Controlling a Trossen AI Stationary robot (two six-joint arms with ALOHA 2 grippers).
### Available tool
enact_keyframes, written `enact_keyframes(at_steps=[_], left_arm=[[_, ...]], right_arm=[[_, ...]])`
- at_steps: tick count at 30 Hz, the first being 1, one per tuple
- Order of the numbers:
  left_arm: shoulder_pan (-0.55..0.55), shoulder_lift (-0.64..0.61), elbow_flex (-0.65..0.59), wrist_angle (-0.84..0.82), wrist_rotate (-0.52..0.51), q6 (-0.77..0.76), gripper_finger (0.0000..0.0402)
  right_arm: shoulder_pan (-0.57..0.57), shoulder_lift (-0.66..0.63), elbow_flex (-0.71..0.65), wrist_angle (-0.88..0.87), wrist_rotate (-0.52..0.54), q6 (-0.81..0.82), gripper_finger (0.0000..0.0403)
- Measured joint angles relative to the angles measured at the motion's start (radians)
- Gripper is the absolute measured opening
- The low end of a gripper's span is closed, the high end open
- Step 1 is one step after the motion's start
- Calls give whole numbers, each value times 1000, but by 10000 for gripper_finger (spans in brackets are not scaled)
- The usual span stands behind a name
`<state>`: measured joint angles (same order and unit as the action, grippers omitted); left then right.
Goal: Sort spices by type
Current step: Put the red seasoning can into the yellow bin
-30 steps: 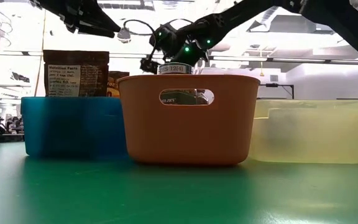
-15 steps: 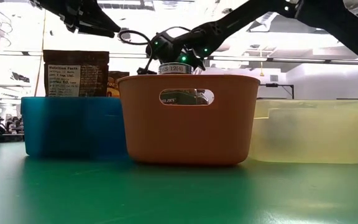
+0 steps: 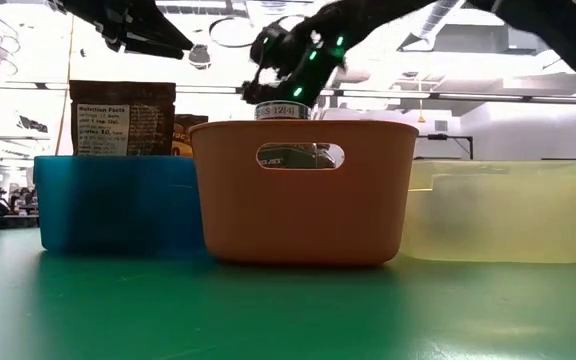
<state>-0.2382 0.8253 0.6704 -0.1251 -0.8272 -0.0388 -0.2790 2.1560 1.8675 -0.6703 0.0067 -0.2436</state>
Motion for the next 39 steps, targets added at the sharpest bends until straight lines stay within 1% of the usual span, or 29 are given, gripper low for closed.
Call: enact_keyframes(at_steps=[4, 6, 8, 10, 12, 15, 20, 23, 27, 31, 36, 39], left_arm=[[0, -7, 0, -13, 0, 0, 256], [0, -8, 0, -21, 0, 0, 256], [0, -8, 0, -23, 0, 0, 256], [0, -8, 0, -23, 0, 0, 256], [0, -8, 0, -23, 0, 0, 256], [0, -8, 0, -21, 0, 0, 256], [0, -8, 0, 7, 0, -1, 256], [0, -8, 0, 27, 0, -7, 256], [0, -8, 0, 50, 1, -12, 256], [0, -8, 0, 58, 1, -42, 256], [0, -8, 0, 63, 23, -56, 256], [0, -8, 0, 103, 92, -51, 256]], right_arm=[[3, -95, 1, -177, 3, 14, 235], [15, -152, -32, -211, 3, 33, 235], [34, -225, -99, -212, 3, 55, 235], [59, -302, -174, -201, 4, 84, 235], [91, -391, -255, -187, 27, 121, 235], [155, -538, -374, -112, 48, 177, 235], [304, -736, -566, -18, 63, 303, 235], [401, -816, -683, 22, 119, 401, 235], [522, -872, -820, 86, 195, 504, 237], [614, -884, -890, 136, 261, 582, 237], [668, -837, -936, 145, 302, 643, 238], [687, -810, -967, 149, 315, 664, 238]])
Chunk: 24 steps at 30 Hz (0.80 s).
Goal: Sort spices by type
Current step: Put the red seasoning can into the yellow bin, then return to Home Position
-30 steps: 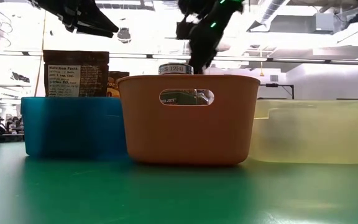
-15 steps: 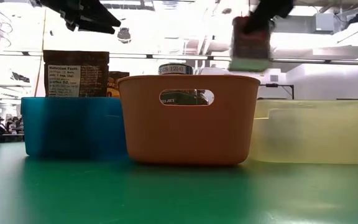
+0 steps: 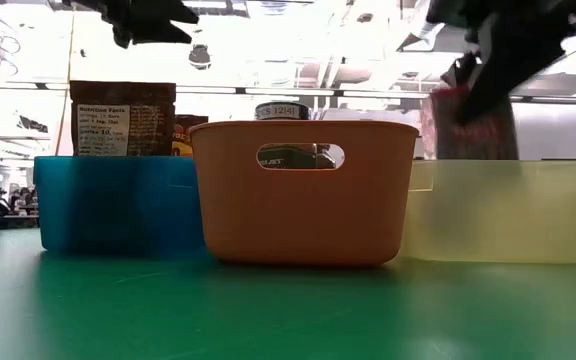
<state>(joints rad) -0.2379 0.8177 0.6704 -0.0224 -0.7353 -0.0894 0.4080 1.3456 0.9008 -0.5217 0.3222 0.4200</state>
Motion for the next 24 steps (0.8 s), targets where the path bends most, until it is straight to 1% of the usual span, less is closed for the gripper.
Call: enact_keyframes(at_steps=[3, 6, 11, 14, 17, 21, 24], left_arm=[[0, 0, 0, 27, 51, 3, 256], [0, 1, 0, 30, 53, 4, 256], [-2, 2, -4, 37, 55, 30, 256], [-13, 7, -6, 62, 81, 76, 256], [-24, 20, -60, 200, 88, 157, 256], [-15, 19, -171, 452, 103, 249, 256], [-12, -10, -209, 497, 102, 279, 256]], right_arm=[[4, 18, -31, 20, 0, 16, 239], [2, 16, -65, 82, 2, 20, 244], [2, 16, -74, 97, 3, 20, 271], [2, 16, -74, 97, 2, 20, 286], [2, 16, -74, 103, 3, 18, 293], [2, 14, -45, 71, 3, 17, 295], [2, -9, -5, 15, 3, 14, 295]])
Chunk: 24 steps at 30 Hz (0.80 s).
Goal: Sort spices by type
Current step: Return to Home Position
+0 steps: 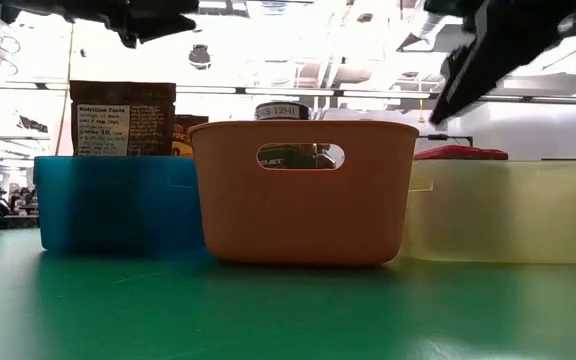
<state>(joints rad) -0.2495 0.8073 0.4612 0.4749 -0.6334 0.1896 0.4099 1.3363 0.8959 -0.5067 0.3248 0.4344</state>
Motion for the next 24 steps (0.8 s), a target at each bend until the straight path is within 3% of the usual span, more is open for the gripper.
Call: enact_keyframes(at_steps=[3, 6, 10, 18, 24], left_arm=[[-2, -44, -11, -32, -1, 0, 256], [-17, -106, -11, -112, -3, -20, 256], [-30, -174, -18, -190, -3, -51, 256], [-33, -253, -152, -42, 7, -22, 256], [-33, -355, -189, -107, 80, -112, 256]], right_arm=[[6, -60, 11, -28, 29, -24, 296], [27, -151, 6, -80, 128, -27, 296], [68, -309, -80, -57, 235, -22, 296], [88, -597, -299, 86, 253, -24, 296], [97, -805, -376, 85, 321, -72, 296]])
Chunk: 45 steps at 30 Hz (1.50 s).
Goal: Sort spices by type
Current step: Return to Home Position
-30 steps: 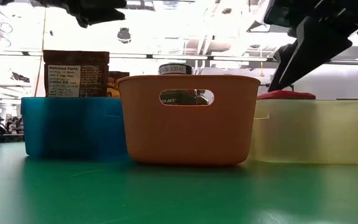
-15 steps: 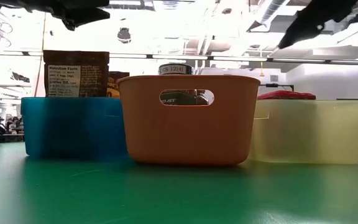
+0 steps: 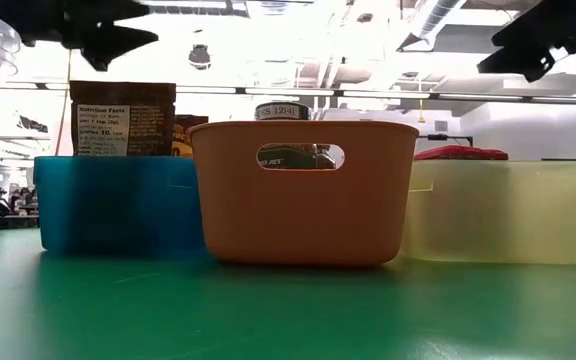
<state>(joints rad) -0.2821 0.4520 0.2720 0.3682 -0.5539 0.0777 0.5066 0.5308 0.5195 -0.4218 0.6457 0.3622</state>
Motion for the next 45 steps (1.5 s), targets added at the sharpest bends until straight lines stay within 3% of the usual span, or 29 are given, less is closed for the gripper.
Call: enact_keyframes(at_steps=[5, 18, 23, 28, 35, 37, 40, 45], left_arm=[[-1, -70, -63, -62, 5, -82, 256], [-1, -271, -114, -154, -9, -37, 256], [-1, -336, -114, -236, 9, -59, 256], [-1, -367, -117, -287, 124, -92, 256], [-1, -370, -225, -96, 291, -48, 256], [-1, -369, -238, -25, 339, -30, 256], [-1, -371, -241, -18, 385, -35, 256], [-1, -371, -242, -20, 420, -40, 256]], right_arm=[[0, -168, -49, -4, 39, -89, 296], [-6, -532, -62, -39, 39, -237, 296], [-19, -521, -75, 13, 70, -228, 296], [-38, -528, -161, 152, 67, -259, 295], [-44, -528, -306, 394, 56, -325, 294], [-44, -528, -343, 472, 7, -347, 294], [-43, -528, -378, 538, -54, -360, 294], [-43, -528, -417, 592, -69, -386, 294]])
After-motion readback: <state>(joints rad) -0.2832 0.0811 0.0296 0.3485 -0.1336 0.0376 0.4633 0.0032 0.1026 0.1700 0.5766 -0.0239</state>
